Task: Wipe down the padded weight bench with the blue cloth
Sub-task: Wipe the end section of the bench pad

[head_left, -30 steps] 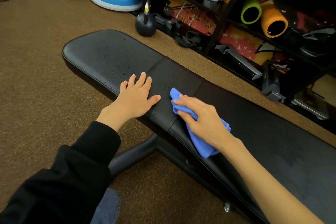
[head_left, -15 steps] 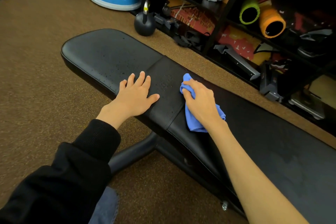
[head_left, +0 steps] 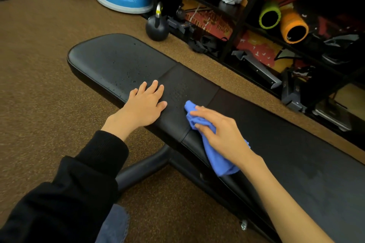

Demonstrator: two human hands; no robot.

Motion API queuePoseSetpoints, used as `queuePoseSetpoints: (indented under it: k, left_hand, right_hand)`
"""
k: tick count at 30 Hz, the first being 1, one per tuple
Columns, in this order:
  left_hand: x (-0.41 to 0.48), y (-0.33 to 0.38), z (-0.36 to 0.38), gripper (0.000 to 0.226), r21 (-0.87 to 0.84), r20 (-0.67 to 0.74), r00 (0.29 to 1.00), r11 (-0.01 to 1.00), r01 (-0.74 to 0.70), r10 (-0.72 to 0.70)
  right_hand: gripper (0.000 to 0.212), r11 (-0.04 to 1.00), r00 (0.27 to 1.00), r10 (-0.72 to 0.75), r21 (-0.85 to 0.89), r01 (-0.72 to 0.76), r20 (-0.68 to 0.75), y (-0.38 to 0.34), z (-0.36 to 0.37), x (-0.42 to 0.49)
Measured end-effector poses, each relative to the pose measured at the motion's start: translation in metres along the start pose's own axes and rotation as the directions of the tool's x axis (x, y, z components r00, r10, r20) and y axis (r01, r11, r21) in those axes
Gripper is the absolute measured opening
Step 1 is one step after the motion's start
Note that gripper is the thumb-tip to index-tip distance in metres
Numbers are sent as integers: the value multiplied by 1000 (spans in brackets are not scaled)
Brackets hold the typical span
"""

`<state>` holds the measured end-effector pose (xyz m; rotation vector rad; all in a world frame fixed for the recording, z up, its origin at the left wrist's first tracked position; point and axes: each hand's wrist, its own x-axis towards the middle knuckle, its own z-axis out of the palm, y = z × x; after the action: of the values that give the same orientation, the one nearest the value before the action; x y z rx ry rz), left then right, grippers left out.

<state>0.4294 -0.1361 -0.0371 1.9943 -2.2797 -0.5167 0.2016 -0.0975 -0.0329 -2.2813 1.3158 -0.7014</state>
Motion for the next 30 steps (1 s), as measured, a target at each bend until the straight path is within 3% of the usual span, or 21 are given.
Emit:
queuePoseSetpoints:
  k: [5,7,12,19,22,25,30]
  left_hand:
    - [-3,-1,-3,54,-13,14,1000,1000,-22,22]
    - [-3,-2,-5,52,-24,7,1000,999,-28,28]
    - [1,-2,-5,52,43,-42,999,999,-24,26]
    - [2,-1,-2,53,12,-66,998,1000,-6,7]
    - [0,-3,-3,52,-22,-44,999,1000,-16,15]
    - [-1,-3,-5,52,-40,-34,999,999,-17,15]
    - [-2,-1,-5,52,-47,-36,999,999,-22,20]
  right_hand:
    - [54,951,947,302,-31,-307,-113,15,2,39]
    - [54,931,923,351,-47,-362,-159,12,10,44]
    - [38,977,975,175,-100,-189,-133,-20,31,24]
    - [42,999,995,-33,16,32,98,-37,38,-10]
    - [40,999,993,-23,38,19,113,-24,27,-1]
    - [37,998,999,27,-48,-26,21,-6,15,23]
    - [37,948,943,297,-69,-310,-148,35,0,73]
